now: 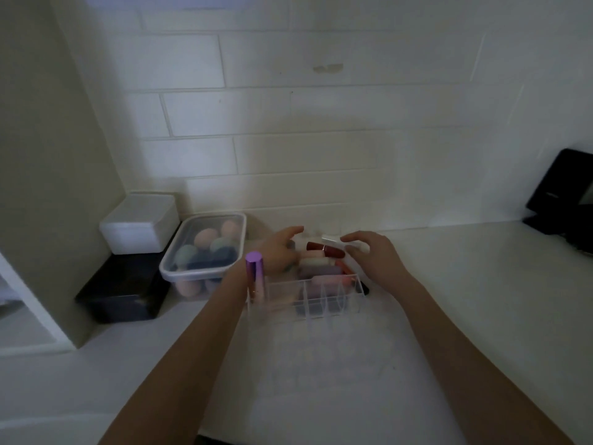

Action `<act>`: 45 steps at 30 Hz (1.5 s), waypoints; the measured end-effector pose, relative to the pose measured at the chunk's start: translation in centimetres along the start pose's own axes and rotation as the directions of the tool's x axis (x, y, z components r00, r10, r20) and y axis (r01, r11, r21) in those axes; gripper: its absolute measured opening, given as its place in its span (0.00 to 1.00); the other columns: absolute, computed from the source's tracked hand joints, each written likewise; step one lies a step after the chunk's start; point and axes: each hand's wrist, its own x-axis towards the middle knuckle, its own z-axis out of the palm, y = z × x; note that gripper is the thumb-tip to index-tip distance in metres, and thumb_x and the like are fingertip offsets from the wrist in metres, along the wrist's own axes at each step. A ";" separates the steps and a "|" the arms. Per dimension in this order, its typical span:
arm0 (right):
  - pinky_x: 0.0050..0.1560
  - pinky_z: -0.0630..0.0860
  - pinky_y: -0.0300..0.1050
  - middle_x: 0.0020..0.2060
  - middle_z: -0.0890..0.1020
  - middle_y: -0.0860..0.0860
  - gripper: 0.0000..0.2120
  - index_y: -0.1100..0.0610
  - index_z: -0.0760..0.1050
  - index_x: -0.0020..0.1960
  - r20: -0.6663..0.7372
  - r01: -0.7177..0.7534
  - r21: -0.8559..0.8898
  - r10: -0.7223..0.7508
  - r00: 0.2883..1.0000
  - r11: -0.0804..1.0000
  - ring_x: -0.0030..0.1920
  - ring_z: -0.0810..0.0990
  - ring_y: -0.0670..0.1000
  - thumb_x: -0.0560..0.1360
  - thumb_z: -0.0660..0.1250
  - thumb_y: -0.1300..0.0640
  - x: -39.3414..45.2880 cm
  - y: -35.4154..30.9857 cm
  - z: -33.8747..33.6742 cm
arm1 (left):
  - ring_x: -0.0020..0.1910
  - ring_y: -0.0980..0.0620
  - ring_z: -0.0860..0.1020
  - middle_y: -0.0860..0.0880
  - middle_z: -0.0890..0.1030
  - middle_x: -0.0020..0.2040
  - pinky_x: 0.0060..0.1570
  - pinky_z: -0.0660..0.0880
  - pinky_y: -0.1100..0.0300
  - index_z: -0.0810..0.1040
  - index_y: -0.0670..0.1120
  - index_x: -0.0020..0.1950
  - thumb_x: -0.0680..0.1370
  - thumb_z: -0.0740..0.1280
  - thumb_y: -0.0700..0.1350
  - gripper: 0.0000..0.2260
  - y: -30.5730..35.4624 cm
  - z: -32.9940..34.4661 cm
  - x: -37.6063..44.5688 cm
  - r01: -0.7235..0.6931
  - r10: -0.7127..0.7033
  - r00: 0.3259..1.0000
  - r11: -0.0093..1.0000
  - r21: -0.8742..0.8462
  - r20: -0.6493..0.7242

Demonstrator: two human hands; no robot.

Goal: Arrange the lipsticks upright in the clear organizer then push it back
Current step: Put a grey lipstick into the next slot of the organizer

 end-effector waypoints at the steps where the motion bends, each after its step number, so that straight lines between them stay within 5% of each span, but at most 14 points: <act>1: 0.59 0.74 0.52 0.53 0.83 0.52 0.08 0.51 0.82 0.51 0.001 -0.004 0.014 0.004 1.000 1.000 0.55 0.80 0.53 0.74 0.67 0.54 -0.1 -0.1 0.1 | 0.68 0.45 0.68 0.41 0.62 0.74 0.61 0.63 0.62 0.59 0.43 0.74 0.76 0.62 0.36 0.27 -0.3 0.3 0.2 0.012 -0.017 0.999 0.992 0.126 0.041; 4: 0.59 0.75 0.53 0.53 0.83 0.53 0.06 0.46 0.81 0.47 0.002 -0.012 0.044 0.012 1.000 0.999 0.55 0.80 0.53 0.73 0.67 0.54 -0.1 -0.3 0.4 | 0.76 0.46 0.55 0.40 0.55 0.77 0.70 0.50 0.63 0.56 0.40 0.74 0.77 0.61 0.34 0.27 -1.8 0.8 0.3 0.001 -0.010 0.999 0.975 0.224 0.043; 9: 0.62 0.73 0.55 0.54 0.82 0.51 0.09 0.42 0.79 0.45 -0.024 0.044 0.034 -0.043 0.999 0.998 0.59 0.77 0.53 0.73 0.65 0.55 -0.1 -0.4 0.8 | 0.71 0.43 0.65 0.37 0.66 0.71 0.69 0.58 0.61 0.64 0.39 0.71 0.77 0.60 0.31 0.22 -3.6 1.1 -0.5 -0.156 0.181 0.972 0.973 0.169 -0.150; 12: 0.64 0.68 0.46 0.53 0.82 0.48 0.10 0.52 0.81 0.50 -0.079 0.149 0.117 -0.141 0.987 0.982 0.57 0.75 0.39 0.75 0.64 0.63 -0.1 -1.5 -0.1 | 0.57 0.51 0.77 0.46 0.78 0.58 0.55 0.72 0.67 0.73 0.44 0.62 0.78 0.63 0.42 0.12 -2.6 1.1 -1.1 -0.226 0.149 0.878 0.967 -0.119 -0.455; 14: 0.61 0.67 0.42 0.51 0.80 0.41 0.11 0.52 0.81 0.52 -0.083 0.195 0.203 -0.181 0.980 0.960 0.53 0.73 0.29 0.76 0.64 0.63 -0.2 -3.1 -0.9 | 0.49 0.58 0.78 0.53 0.78 0.51 0.44 0.74 0.75 0.75 0.45 0.57 0.77 0.65 0.41 0.09 -1.3 0.6 -1.4 -0.286 0.052 0.860 0.873 -0.395 -0.508; 18: 0.59 0.70 0.40 0.58 0.77 0.38 0.15 0.42 0.76 0.57 -0.010 0.314 0.219 -0.320 0.947 0.924 0.62 0.73 0.42 0.75 0.67 0.59 -0.5 -6.4 -1.4 | 0.43 0.57 0.83 0.47 0.80 0.49 0.43 0.79 0.68 0.77 0.41 0.51 0.78 0.62 0.36 0.05 0.6 0.3 -1.9 -0.280 0.019 0.946 0.547 -0.789 -0.322; 22: 0.56 0.65 0.29 0.60 0.77 0.41 0.18 0.46 0.77 0.60 0.052 0.479 0.068 -0.483 0.874 0.875 0.57 0.69 0.35 0.72 0.72 0.57 -0.8 -7.9 -0.7 | 0.43 0.52 0.84 0.43 0.82 0.47 0.41 0.80 0.66 0.76 0.40 0.52 0.79 0.60 0.39 0.07 0.6 -0.2 -1.9 -0.190 0.037 0.981 0.388 -0.902 -0.191; 24: 0.54 0.62 0.26 0.54 0.78 0.40 0.18 0.49 0.77 0.60 0.062 0.514 -0.010 -0.512 0.857 0.858 0.52 0.68 0.32 0.71 0.72 0.58 -0.8 -8.0 -0.4 | 0.41 0.52 0.84 0.45 0.84 0.44 0.39 0.80 0.66 0.75 0.40 0.54 0.80 0.58 0.41 0.08 0.5 -0.1 -1.9 -0.152 0.027 0.988 0.369 -0.917 -0.153; 28: 0.53 0.62 0.26 0.49 0.82 0.47 0.14 0.52 0.79 0.58 0.059 0.495 -0.041 -0.493 0.868 0.868 0.51 0.72 0.42 0.72 0.69 0.57 -1.0 -8.2 -0.4 | 0.41 0.53 0.84 0.43 0.82 0.48 0.42 0.81 0.60 0.72 0.42 0.59 0.81 0.55 0.50 0.15 0.6 0.0 -1.9 -0.050 -0.024 0.998 0.362 -0.931 -0.063; 31: 0.50 0.72 0.31 0.47 0.82 0.48 0.10 0.56 0.79 0.55 -0.015 0.331 0.263 -0.339 0.941 0.906 0.47 0.78 0.40 0.75 0.67 0.61 -1.1 -9.1 -1.1 | 0.50 0.48 0.83 0.45 0.82 0.54 0.49 0.79 0.57 0.73 0.43 0.61 0.81 0.53 0.51 0.17 0.5 -0.5 -2.1 0.025 0.044 0.998 0.280 -0.960 0.039; 34: 0.49 0.80 0.42 0.50 0.84 0.58 0.09 0.61 0.74 0.57 0.034 0.171 0.558 -0.229 0.973 0.812 0.50 0.84 0.54 0.78 0.61 0.62 -1.1 -9.8 -1.9 | 0.53 0.47 0.82 0.47 0.83 0.56 0.47 0.81 0.61 0.74 0.42 0.62 0.79 0.58 0.44 0.14 0.7 -0.3 -2.5 0.053 0.160 0.981 0.308 -0.950 0.107; 38: 0.45 0.78 0.34 0.50 0.83 0.62 0.10 0.66 0.71 0.59 0.061 0.149 0.577 -0.225 0.972 0.803 0.49 0.83 0.54 0.79 0.60 0.63 -1.5 -10.2 -1.6 | 0.40 0.55 0.85 0.48 0.86 0.42 0.36 0.79 0.68 0.76 0.43 0.55 0.80 0.55 0.38 0.11 0.2 -0.1 -2.4 0.023 0.140 0.987 0.356 -0.934 0.078; 41: 0.41 0.76 0.33 0.49 0.83 0.61 0.13 0.61 0.69 0.62 0.055 0.146 0.609 -0.226 0.973 0.779 0.45 0.83 0.46 0.78 0.62 0.63 -1.8 -10.4 -1.8 | 0.31 0.57 0.83 0.48 0.86 0.34 0.29 0.78 0.68 0.75 0.42 0.53 0.82 0.52 0.44 0.13 0.1 -0.1 -2.2 0.067 0.092 0.990 0.383 -0.921 0.110; 45: 0.42 0.80 0.41 0.48 0.83 0.64 0.09 0.59 0.74 0.54 0.074 0.157 0.599 -0.250 0.966 0.785 0.45 0.84 0.52 0.75 0.67 0.64 -2.2 -11.3 -3.1 | 0.36 0.52 0.85 0.48 0.86 0.39 0.33 0.81 0.61 0.76 0.43 0.53 0.82 0.47 0.52 0.20 -0.1 0.2 -1.4 0.094 0.027 0.993 0.412 -0.906 0.115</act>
